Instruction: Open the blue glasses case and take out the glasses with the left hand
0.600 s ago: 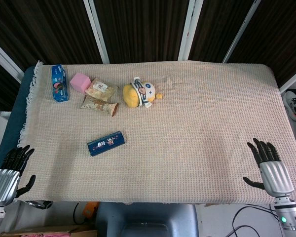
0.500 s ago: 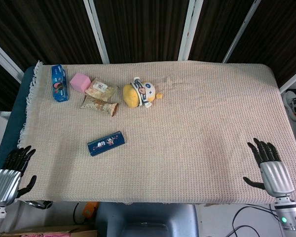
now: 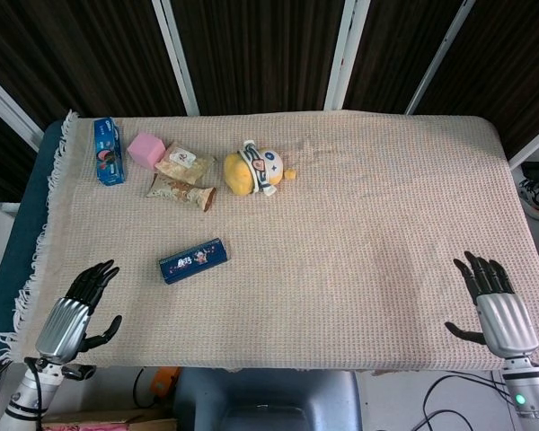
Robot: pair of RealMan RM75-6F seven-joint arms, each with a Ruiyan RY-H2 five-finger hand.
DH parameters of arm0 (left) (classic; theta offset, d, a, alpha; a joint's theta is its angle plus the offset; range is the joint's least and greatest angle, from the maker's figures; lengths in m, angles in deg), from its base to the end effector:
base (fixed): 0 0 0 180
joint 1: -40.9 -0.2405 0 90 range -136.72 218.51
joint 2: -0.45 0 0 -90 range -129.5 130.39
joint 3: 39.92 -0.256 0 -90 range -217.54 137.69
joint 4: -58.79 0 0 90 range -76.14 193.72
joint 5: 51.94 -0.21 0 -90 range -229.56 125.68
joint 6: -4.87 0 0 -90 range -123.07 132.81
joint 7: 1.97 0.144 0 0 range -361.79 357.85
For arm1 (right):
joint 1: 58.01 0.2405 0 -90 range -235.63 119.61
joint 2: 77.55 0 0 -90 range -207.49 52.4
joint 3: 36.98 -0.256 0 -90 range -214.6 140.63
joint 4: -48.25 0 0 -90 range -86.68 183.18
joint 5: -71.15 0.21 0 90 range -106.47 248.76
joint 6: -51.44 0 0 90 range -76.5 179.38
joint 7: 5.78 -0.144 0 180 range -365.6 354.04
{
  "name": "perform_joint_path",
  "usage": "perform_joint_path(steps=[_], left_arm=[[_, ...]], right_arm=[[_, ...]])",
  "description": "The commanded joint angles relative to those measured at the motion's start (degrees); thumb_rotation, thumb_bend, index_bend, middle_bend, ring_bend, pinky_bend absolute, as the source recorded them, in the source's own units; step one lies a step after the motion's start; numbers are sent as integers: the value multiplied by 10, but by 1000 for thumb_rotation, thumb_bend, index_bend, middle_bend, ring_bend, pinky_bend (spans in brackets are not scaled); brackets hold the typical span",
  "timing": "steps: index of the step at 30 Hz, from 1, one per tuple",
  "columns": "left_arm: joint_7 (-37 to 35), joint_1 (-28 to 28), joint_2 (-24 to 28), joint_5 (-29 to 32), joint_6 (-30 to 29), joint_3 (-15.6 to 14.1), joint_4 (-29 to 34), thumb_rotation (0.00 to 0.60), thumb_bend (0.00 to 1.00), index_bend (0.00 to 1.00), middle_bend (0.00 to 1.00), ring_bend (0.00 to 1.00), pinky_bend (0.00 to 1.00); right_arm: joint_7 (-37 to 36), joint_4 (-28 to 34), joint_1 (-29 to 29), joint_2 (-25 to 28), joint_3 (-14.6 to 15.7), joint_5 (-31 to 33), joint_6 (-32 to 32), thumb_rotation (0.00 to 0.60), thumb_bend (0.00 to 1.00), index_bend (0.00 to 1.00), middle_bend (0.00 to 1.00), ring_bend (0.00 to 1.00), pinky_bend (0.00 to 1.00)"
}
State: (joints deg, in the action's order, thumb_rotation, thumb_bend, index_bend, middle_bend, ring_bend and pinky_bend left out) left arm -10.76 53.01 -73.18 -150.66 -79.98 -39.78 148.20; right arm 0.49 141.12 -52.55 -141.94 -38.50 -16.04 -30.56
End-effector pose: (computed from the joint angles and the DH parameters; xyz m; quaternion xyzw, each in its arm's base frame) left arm -0.2535 0.1999 0.0934 -0.6407 -0.3916 -0.5091 0.4207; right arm -0.3090 -0.1787 0.1452 0.6363 -0.3716 0.3454 0.5812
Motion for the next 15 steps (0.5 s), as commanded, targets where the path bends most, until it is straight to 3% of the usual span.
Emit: perform_joint_path(steps=[1,7,12,15], left_arm=[[68,16,-37,12,12,22,24,600,364,82,14,0,132],[111,36,-56,50,58,37,49,600,372,100,28,4,147],[248,89,-126,172,145,98,30,600,374,121,40,10,154],[300,107,-140,227,171,115,30,600,374,139,44,13,147]], right_arm=[[2,1,-1,-1,2,-1,1,600,196,0,0,0,9],[6,0,1,-3,3,-2,5,600,196,0,0,0,9],[12,1,10,-7,-4,17,24,600,196,0,0,0,9],[14,1,11,-8,-7,23,26,600,196,0,0,0,9]])
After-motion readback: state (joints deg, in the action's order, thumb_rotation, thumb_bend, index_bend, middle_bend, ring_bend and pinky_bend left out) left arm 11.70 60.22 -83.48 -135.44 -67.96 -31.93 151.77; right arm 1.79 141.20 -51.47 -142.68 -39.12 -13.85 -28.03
